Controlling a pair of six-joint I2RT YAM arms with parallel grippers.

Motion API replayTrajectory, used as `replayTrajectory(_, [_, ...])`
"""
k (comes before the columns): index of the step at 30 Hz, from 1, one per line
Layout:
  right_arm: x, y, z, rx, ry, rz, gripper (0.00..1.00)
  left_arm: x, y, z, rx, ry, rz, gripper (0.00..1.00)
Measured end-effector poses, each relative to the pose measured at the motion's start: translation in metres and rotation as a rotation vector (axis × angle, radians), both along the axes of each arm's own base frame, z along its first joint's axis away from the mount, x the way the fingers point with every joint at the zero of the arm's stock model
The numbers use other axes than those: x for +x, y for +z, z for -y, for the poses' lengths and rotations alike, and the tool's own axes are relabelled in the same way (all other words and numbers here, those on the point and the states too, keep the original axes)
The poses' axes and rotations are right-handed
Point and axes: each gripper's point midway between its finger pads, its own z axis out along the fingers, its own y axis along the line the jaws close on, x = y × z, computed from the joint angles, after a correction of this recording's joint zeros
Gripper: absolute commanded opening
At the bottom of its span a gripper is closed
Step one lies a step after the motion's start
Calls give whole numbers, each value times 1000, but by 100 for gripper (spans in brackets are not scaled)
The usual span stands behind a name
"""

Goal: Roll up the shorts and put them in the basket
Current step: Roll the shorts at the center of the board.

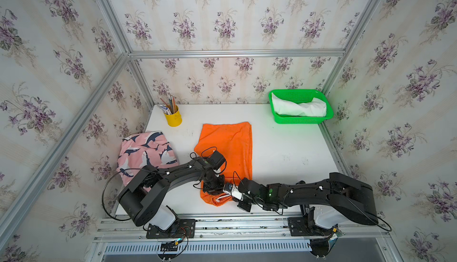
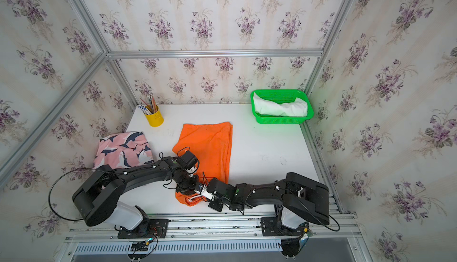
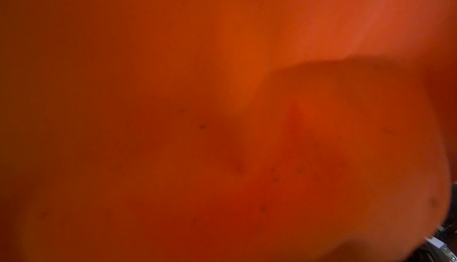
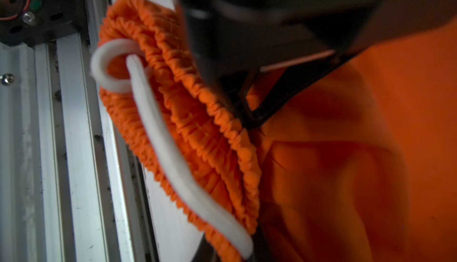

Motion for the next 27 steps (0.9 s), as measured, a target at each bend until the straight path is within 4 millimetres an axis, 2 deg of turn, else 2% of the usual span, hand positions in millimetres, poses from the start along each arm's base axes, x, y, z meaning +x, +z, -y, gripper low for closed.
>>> replayTrajectory(4, [11, 1, 7, -6, -40, -78, 0, 25, 3, 10, -11, -50, 63, 31])
replayTrajectory(8, [24, 5, 10, -7, -89, -140, 0, 66, 9, 15, -11, -79, 223, 37])
replayTrajectory(10, [28, 9, 10, 2, -98, -163, 0, 80, 21, 8, -18, -61, 287, 43])
replayTrajectory(12, [33, 11, 11, 9, -114, -194, 0, 95, 41, -3, -21, -29, 371, 51])
replayTrajectory(14, [38, 12, 13, 7, -131, -229, 0, 101, 62, -12, -23, -15, 441, 54])
replayTrajectory(15, [41, 12, 14, 4, -138, -247, 0, 100, 73, -15, -25, -17, 466, 59])
replayTrajectory(17, [46, 11, 14, -2, -147, -284, 0, 97, 89, -21, -25, -21, 501, 61])
replayTrajectory(21, [54, 6, 11, -21, -158, -380, 0, 81, 105, -28, -45, -25, 510, 67])
replayTrajectory(23, [56, 4, 9, -25, -158, -426, 0, 72, 105, -27, -66, -35, 493, 67])
replayTrajectory(27, [59, -2, 4, -35, -156, -512, 1, 54, 89, -24, -65, -69, 417, 66])
